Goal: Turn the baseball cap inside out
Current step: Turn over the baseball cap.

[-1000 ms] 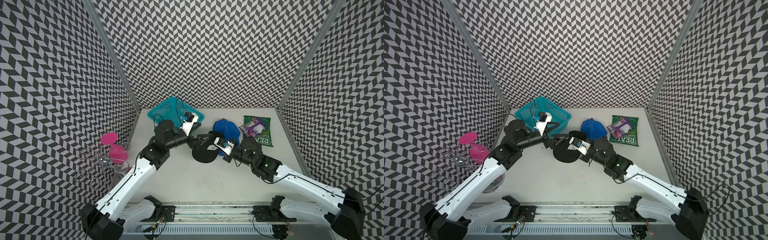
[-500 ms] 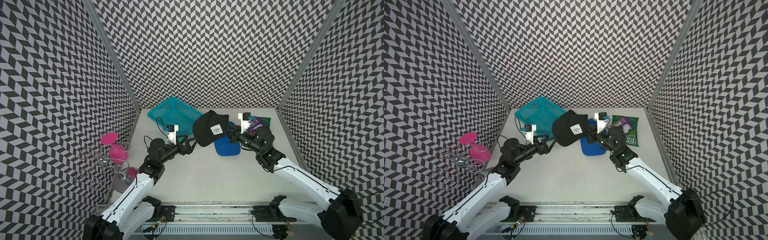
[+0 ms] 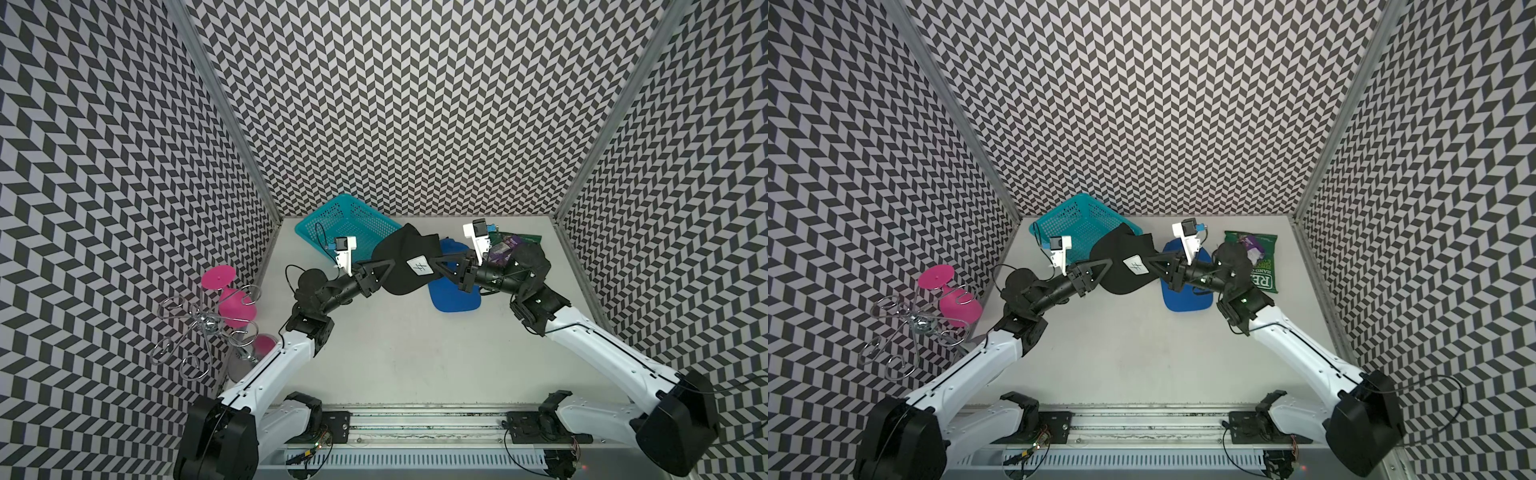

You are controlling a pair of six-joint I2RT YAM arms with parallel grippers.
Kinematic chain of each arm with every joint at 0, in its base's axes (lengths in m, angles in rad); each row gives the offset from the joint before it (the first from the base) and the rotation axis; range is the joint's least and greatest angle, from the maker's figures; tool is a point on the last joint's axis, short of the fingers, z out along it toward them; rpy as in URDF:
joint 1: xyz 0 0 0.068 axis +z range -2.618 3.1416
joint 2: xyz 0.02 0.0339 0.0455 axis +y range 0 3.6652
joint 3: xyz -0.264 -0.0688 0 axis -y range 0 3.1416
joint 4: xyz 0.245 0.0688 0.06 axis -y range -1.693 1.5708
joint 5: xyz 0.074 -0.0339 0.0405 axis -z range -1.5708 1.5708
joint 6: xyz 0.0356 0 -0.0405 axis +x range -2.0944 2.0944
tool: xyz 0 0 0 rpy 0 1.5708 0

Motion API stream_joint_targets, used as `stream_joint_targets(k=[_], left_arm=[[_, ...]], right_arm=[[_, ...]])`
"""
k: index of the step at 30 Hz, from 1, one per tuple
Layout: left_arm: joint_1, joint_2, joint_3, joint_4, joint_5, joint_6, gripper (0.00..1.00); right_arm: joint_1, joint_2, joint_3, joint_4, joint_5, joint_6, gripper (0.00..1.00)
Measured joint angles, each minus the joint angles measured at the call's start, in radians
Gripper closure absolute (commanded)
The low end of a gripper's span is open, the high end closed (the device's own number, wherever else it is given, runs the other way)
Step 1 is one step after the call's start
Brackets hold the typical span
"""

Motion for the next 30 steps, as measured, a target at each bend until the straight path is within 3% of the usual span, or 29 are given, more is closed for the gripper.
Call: stream_joint_targets(k=[2,7,8,12,13,15,20,26,30], left_arm=[[0.003,0.013,-0.008,0.057,0.034,-0.046,1.0],[0.003,0.022,-0.003,0.061,0.075,-0.072,1.0],[0.003,0.021,-0.002,0.052,0.08,-0.068,1.0],[0.035,0.015,0.0,0.022,0.112,-0.044,1.0],[0.054,0.014,0.003,0.003,0.129,-0.026,1.0],[0.079,0.014,0.021,-0.053,0.175,0.023,1.0],[0.094,0.015,0.11,-0.227,0.336,0.182,1.0],[0.094,0.018,0.143,-0.259,0.451,0.23,1.0],[0.094,0.032,0.146,-0.264,0.463,0.233,1.0]], right_arm=[[-0.002,0.0,0.0,-0.011,-0.034,-0.002,1.0],[-0.009,0.0,0.004,-0.031,-0.13,-0.014,1.0],[-0.01,0.0,0.011,-0.05,-0.139,-0.029,0.95],[-0.016,-0.011,0.051,-0.172,-0.098,-0.102,0.39],[-0.027,-0.031,0.05,-0.193,-0.069,-0.108,0.28],[-0.058,-0.076,0.027,-0.18,-0.025,-0.09,0.15],[-0.199,-0.18,-0.105,-0.008,-0.005,0.067,0.07],[-0.21,-0.116,-0.111,-0.023,-0.067,0.122,0.06],[-0.21,-0.1,-0.111,-0.053,-0.092,0.126,0.07]])
